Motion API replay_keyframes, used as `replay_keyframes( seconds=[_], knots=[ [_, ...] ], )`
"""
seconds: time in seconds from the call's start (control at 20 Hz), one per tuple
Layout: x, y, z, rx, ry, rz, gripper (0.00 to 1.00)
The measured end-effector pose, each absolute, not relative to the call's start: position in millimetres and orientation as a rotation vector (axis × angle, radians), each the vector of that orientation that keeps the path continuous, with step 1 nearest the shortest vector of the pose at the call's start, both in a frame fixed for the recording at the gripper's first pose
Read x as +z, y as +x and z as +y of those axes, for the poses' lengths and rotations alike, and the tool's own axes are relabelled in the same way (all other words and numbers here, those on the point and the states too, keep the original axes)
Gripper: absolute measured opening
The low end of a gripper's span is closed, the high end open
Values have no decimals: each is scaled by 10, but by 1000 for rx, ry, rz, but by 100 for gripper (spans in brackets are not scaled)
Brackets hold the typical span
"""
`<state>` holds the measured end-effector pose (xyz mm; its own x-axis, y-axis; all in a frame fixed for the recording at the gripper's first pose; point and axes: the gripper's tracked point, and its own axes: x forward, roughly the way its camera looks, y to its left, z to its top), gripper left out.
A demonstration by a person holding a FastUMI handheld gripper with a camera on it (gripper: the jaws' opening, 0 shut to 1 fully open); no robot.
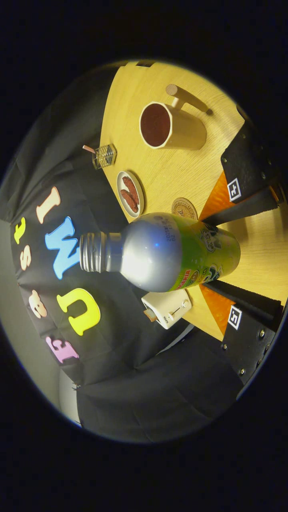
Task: Take the bottle from table, then pour the juice into the cup, finally place the bottle on the coaster
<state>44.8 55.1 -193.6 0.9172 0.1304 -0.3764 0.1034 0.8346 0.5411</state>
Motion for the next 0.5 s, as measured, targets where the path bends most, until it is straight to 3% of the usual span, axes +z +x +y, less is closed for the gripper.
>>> replay_keyframes(
  seconds=[0.5],
  knots=[
    [-2075,417,243,-47,875,407,79]
  ],
)
